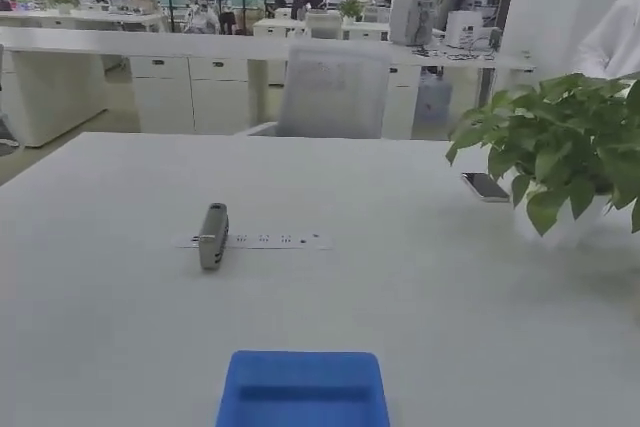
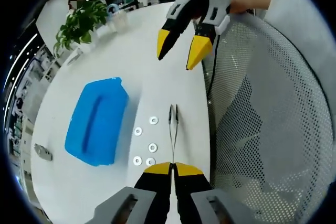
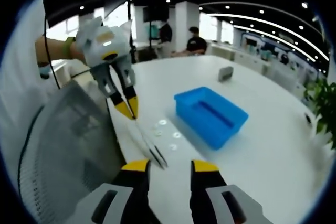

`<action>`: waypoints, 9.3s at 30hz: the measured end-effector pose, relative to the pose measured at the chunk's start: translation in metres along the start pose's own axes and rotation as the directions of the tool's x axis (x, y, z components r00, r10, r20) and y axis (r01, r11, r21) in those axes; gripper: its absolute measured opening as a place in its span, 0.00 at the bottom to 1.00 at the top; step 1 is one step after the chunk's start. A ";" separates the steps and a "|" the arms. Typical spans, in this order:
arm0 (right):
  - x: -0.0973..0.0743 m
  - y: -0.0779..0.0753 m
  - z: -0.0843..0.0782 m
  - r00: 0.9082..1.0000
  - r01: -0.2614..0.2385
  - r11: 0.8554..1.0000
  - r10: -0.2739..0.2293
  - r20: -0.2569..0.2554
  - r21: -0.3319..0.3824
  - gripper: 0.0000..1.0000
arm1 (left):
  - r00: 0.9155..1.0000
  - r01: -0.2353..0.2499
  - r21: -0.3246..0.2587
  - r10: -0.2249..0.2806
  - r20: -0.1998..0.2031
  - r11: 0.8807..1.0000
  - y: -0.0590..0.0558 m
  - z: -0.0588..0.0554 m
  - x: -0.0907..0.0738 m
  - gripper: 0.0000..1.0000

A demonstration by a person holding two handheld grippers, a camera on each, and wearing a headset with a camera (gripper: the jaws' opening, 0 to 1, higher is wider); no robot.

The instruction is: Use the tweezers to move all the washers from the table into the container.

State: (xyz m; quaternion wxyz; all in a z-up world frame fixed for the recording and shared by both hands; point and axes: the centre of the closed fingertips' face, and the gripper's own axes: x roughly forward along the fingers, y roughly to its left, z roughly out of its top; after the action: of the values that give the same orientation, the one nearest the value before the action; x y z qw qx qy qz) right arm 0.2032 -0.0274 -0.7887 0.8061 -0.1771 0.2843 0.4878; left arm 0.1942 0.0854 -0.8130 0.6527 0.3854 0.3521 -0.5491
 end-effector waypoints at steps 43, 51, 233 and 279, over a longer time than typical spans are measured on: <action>0.069 0.011 0.020 0.969 -0.243 0.963 0.246 0.013 -0.117 0.08 | 0.996 -0.026 0.066 0.021 0.084 0.998 0.018 0.088 -0.031 0.00; 0.076 0.003 0.018 0.972 -0.232 0.969 0.234 0.013 -0.087 0.08 | 0.998 -0.005 0.069 0.001 0.056 0.998 0.031 0.086 -0.022 0.00; 0.095 -0.029 0.058 0.975 -0.223 0.972 0.223 0.016 0.072 0.02 | 0.621 -0.091 -0.820 0.676 0.397 0.565 0.039 0.020 -0.116 0.72; 0.086 -0.012 0.065 0.982 -0.176 0.982 0.180 0.065 -0.063 0.02 | 0.616 -0.093 -0.814 0.675 0.405 0.573 0.037 0.025 -0.118 0.71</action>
State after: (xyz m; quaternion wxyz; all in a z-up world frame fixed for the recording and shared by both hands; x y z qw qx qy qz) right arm 0.2634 0.0621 -0.7925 0.7636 -0.1564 0.2563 0.5717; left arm 0.2139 0.1198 -0.6932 0.9395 -0.0655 0.1696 -0.2902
